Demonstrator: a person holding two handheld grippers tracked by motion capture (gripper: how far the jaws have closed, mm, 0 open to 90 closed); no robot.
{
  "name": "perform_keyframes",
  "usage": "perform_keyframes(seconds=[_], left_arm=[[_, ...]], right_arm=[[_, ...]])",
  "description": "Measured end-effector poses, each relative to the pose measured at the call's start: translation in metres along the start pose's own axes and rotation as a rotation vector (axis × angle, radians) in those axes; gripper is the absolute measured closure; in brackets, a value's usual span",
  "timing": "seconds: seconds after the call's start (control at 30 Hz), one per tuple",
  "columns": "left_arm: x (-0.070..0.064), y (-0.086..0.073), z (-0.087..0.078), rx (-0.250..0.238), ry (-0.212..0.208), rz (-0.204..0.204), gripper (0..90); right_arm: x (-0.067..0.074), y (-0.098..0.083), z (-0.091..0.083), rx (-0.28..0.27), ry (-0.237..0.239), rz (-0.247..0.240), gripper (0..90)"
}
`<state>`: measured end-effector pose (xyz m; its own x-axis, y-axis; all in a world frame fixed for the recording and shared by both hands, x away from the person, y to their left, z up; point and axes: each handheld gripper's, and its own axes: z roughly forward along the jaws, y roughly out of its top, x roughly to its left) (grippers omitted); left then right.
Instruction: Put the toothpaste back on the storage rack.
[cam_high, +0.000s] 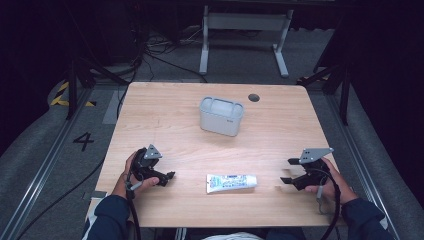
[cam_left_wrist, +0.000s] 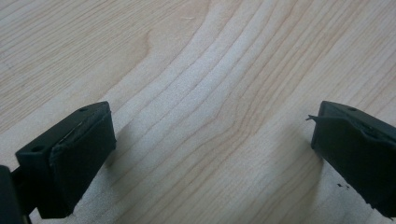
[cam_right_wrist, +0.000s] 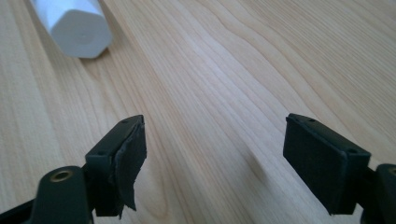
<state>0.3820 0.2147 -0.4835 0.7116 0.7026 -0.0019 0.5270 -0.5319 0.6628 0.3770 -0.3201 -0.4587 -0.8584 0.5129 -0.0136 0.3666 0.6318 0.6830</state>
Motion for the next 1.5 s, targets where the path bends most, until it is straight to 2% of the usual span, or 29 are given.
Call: perform_keyframes(seconds=[0.1,0.2,0.27,0.37,0.6,0.87,1.03,1.23,1.5], left_arm=[[0.0,-0.001,-0.001,0.006,-0.002,-0.014,0.2],[0.001,-0.001,-0.002,0.005,0.004,-0.001,0.2],[0.0,-0.002,-0.002,0.001,0.0,-0.017,0.2],[0.0,-0.002,-0.001,-0.002,-0.001,-0.016,0.2],[0.0,-0.003,-0.003,0.003,0.006,-0.013,0.2],[0.001,-0.003,-0.003,0.004,0.004,-0.011,0.1],[0.0,-0.004,-0.003,-0.001,0.006,-0.013,0.2],[0.0,-0.004,-0.004,-0.001,0.006,-0.015,0.2],[0.0,-0.004,-0.004,0.0,0.006,-0.016,0.2]], right_arm=[[0.004,0.008,0.001,-0.009,0.018,-0.024,21.9],[0.007,0.013,0.001,-0.016,0.028,-0.041,21.8],[0.011,0.018,0.002,-0.023,0.039,-0.054,21.9],[0.016,0.022,0.005,-0.009,0.034,-0.076,22.2],[0.026,0.036,0.009,-0.001,0.086,-0.121,22.0],[0.042,0.062,0.029,0.043,0.145,-0.222,23.1],[0.053,0.084,0.04,0.044,0.164,-0.28,24.7],[0.063,0.1,0.053,0.056,0.206,-0.319,25.0],[0.073,0.115,0.067,0.077,0.232,-0.357,26.3]])
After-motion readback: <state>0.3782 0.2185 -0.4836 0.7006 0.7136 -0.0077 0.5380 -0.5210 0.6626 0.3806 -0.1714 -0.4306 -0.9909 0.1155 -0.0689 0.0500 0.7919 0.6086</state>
